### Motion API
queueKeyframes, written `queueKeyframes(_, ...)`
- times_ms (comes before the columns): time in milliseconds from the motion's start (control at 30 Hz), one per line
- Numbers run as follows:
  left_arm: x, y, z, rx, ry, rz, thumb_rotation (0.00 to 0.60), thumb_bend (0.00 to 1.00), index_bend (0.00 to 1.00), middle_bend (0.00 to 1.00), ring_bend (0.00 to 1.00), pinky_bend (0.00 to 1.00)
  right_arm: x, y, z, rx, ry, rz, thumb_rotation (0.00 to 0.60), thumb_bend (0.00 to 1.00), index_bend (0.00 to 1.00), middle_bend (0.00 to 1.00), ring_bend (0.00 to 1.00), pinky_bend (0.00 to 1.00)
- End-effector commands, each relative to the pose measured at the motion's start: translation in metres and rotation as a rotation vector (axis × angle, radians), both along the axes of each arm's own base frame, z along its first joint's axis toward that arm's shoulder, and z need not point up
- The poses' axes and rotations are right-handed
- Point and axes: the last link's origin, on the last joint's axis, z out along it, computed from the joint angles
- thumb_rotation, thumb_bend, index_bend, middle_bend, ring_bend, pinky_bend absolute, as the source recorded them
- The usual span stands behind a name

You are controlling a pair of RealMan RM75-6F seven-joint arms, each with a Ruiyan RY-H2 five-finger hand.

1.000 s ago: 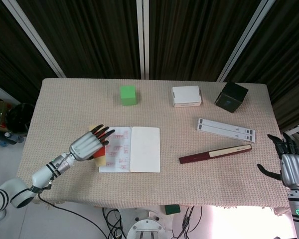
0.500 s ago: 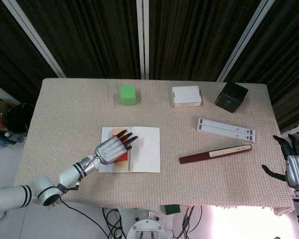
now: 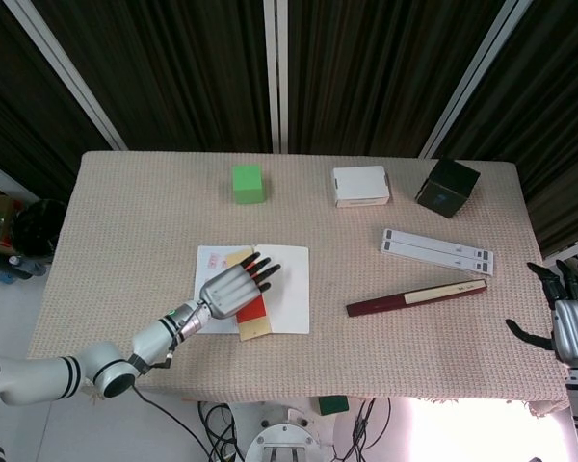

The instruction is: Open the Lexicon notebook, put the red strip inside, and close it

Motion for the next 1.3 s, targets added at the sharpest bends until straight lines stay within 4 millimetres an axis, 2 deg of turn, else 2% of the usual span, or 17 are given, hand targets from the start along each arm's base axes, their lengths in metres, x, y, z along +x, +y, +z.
queueKeyframes(33, -0.001, 0.002, -0.001, 0.010, 0.015, -0.010, 0.600, 0.06, 0.27, 0.04, 0.03, 0.10, 0.000, 0.000, 0.000, -0.002, 0.000, 0.000, 0.600, 0.13, 0.15, 0.16, 0.00, 0.11)
queueKeyframes(200, -0.006, 0.002, -0.001, 0.020, 0.022, 0.003, 0.600, 0.06, 0.27, 0.04, 0.03, 0.10, -0.001, 0.001, 0.001, -0.005, -0.002, -0.004, 0.600, 0.13, 0.15, 0.16, 0.00, 0.11)
queueKeyframes(467, 0.003, -0.019, 0.008, 0.021, -0.028, -0.041, 0.600, 0.08, 0.28, 0.04, 0.02, 0.10, -0.001, 0.000, -0.002, 0.004, -0.003, 0.001, 0.600, 0.13, 0.15, 0.16, 0.00, 0.11)
queueKeyframes(500, 0.005, -0.021, 0.009, 0.011, -0.029, -0.048, 0.600, 0.11, 0.28, 0.04, 0.02, 0.10, 0.000, 0.000, -0.002, 0.005, -0.003, 0.002, 0.600, 0.13, 0.15, 0.16, 0.00, 0.11)
queueKeyframes(600, 0.011, -0.028, 0.008, -0.041, -0.030, -0.042, 0.600, 0.31, 0.30, 0.03, 0.00, 0.09, 0.000, -0.001, -0.003, 0.006, -0.002, 0.001, 0.600, 0.13, 0.15, 0.16, 0.00, 0.11)
queueKeyframes(733, 0.018, -0.030, 0.006, -0.078, -0.027, -0.026, 0.600, 0.40, 0.32, 0.01, 0.00, 0.08, -0.001, 0.001, -0.002, 0.003, -0.001, -0.003, 0.600, 0.13, 0.15, 0.16, 0.00, 0.11)
queueKeyframes(1067, 0.033, -0.042, 0.001, -0.133, -0.054, 0.005, 0.600, 0.41, 0.34, 0.00, 0.00, 0.07, -0.004, 0.002, -0.002, 0.004, -0.005, -0.011, 0.600, 0.13, 0.15, 0.16, 0.00, 0.11)
queueKeyframes(1300, 0.037, -0.048, -0.011, -0.129, -0.046, -0.005, 0.600, 0.41, 0.35, 0.00, 0.00, 0.05, -0.004, 0.001, -0.003, 0.006, -0.006, -0.009, 0.600, 0.13, 0.15, 0.16, 0.00, 0.11)
